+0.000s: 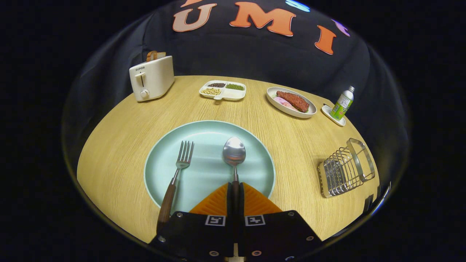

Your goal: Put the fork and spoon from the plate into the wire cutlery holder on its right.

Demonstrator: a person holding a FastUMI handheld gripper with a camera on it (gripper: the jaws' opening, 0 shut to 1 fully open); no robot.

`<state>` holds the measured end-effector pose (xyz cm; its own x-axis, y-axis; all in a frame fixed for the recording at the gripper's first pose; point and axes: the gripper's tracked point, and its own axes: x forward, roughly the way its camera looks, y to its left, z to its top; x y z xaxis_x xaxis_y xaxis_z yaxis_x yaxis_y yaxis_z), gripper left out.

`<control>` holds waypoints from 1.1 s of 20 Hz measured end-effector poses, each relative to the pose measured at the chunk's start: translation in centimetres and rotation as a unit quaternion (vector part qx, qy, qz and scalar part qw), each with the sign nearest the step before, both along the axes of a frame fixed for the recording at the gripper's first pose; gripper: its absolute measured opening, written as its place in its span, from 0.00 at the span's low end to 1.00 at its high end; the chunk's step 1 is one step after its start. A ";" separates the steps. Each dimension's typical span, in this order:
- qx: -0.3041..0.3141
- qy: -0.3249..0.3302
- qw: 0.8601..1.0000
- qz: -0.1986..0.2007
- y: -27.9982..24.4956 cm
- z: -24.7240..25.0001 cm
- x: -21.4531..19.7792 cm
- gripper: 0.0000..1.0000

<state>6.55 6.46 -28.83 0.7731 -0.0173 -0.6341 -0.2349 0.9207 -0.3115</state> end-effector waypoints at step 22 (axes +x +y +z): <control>-0.075 0.124 0.989 -0.011 -19.5 17.7 -1.9 0.05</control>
<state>4.63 -13.07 -11.14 0.5931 -0.1407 -0.7927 -0.3022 0.8737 -0.3812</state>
